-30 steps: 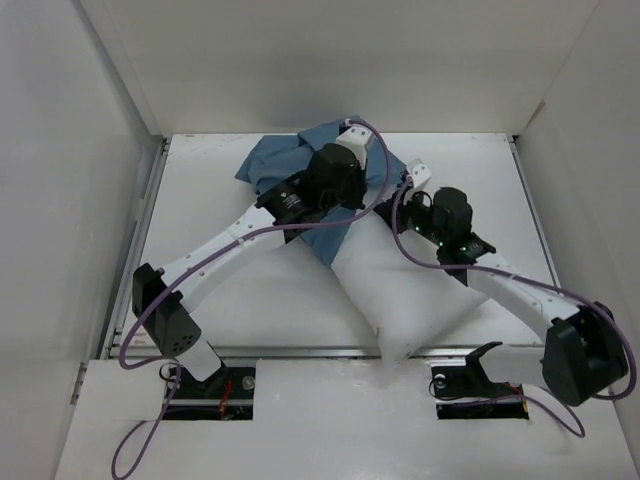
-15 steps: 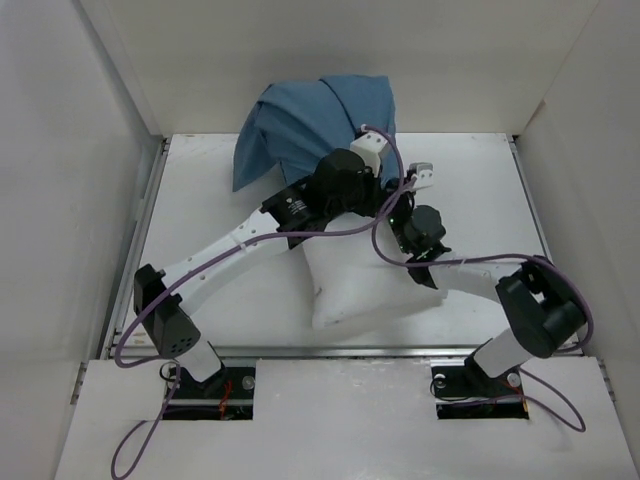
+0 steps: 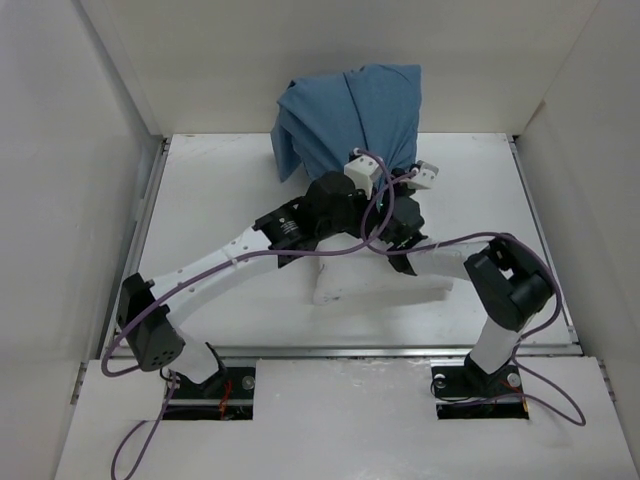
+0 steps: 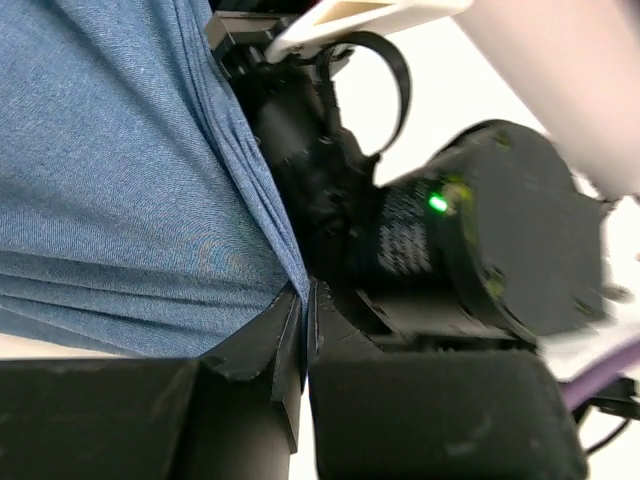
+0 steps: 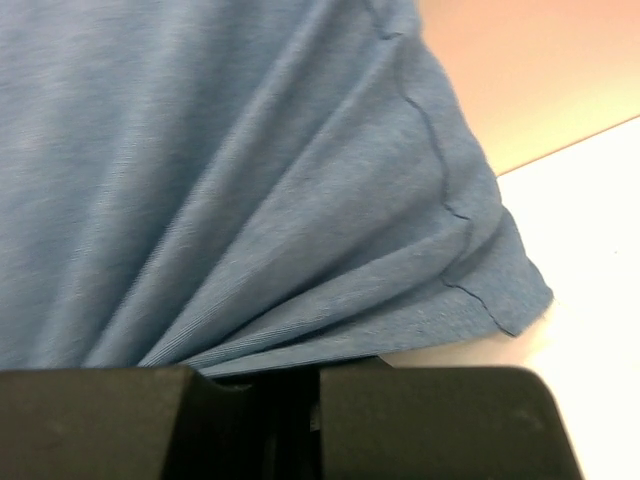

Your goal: Put the pillow into the pillowcase

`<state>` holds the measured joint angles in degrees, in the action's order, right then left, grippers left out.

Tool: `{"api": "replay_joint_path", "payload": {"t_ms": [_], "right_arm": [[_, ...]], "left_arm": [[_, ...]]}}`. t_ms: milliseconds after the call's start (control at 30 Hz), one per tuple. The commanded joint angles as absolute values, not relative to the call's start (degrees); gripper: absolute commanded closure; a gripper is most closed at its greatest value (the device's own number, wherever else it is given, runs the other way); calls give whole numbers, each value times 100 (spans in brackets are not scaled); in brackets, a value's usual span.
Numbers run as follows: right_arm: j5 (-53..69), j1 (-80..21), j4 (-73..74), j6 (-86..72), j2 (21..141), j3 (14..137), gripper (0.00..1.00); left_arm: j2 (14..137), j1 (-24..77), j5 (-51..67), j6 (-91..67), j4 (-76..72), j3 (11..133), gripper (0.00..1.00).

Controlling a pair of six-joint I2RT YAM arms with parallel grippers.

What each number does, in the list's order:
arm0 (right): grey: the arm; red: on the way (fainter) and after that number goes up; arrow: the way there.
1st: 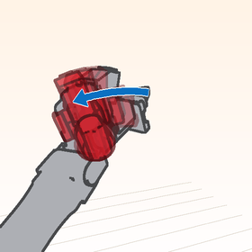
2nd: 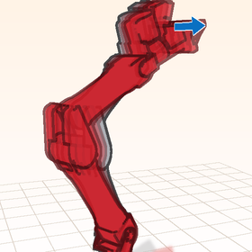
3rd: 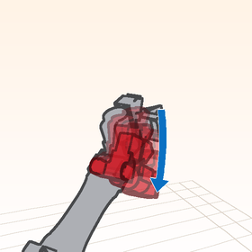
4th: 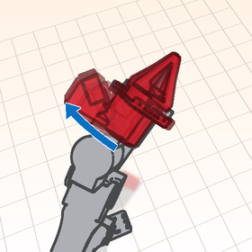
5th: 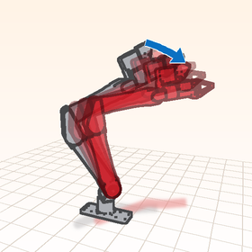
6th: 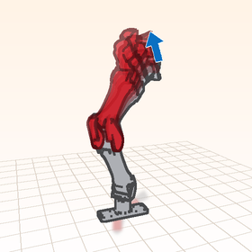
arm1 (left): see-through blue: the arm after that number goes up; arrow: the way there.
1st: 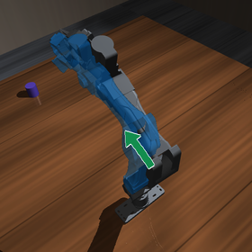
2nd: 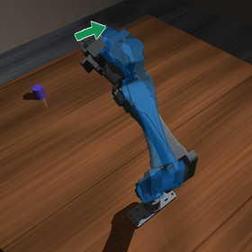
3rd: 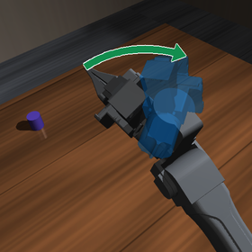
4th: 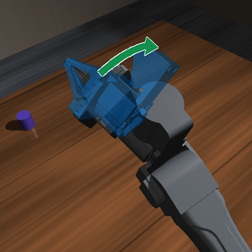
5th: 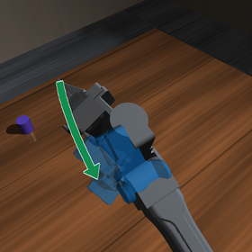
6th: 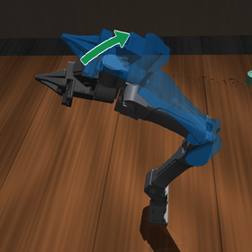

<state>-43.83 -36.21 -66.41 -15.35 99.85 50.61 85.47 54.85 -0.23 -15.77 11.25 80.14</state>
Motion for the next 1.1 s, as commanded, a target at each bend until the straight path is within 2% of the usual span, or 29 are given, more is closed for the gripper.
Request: {"api": "replay_joint_path", "payload": {"t_ms": [0, 100, 167, 200, 433, 567, 633, 667, 733, 767, 833, 867, 900, 1067], "right_arm": [[-5124, -3261, -8343, -1871, 10089, 5801, 100], [-5002, -3208, -8288, -1951, 10142, 5687, 99], [-4870, -3208, -8113, -2004, 10143, 5626, 94], [-4800, -3208, -8060, -2004, 10082, 5503, 87], [-3456, -3208, -6910, -2425, 9370, 4888, 68], [-2752, -3208, -6101, -2689, 8878, 4764, 66], [-2280, -3155, -5434, -2689, 8763, 4912, 49], [-2172, -3155, -5118, -2689, 8710, 5009, 30], [-2057, -3155, -4222, -2689, 8562, 5185, 14], [-1996, -3094, -3845, -2689, 8508, 5438, 8], [-1942, -3033, -2615, -2611, 8350, 5729, 4], [-1786, -3032, -2219, -2532, 8350, 5991, 2], [-1732, -3032, -1823, -2427, 8289, 6142, 0], [-1538, -2927, 1006, -2084, 8366, 6950, 0]], "left_arm": [[7823, 6319, 2232, -2223, 1759, 7735, 100], [7621, 6319, 2232, -2224, 1627, 7551, 100], [7620, 6319, 2032, -2224, 1564, 7497, 100], [7681, 6319, 1891, -2224, 1564, 7497, 100], [8146, 5952, 590, -2312, 1389, 7444, 100], [8585, 5574, 281, -2514, 1222, 7383, 100], [8736, 5520, 360, -2566, 1135, 7435, 100], [8815, 5441, 360, -2505, 1134, 7436, 100], [8868, 5370, 238, -2505, 1195, 7567, 100], [8868, 5292, 168, -2505, 1265, 7620, 76], [8868, 5221, 45, -2435, 1388, 7681, 49], [8868, 5168, -17, -2435, 1389, 7682, 31], [8755, 5168, -70, -2435, 1389, 7682, 1], [8377, 5063, -552, -2382, 1600, 7682, 0]]}}
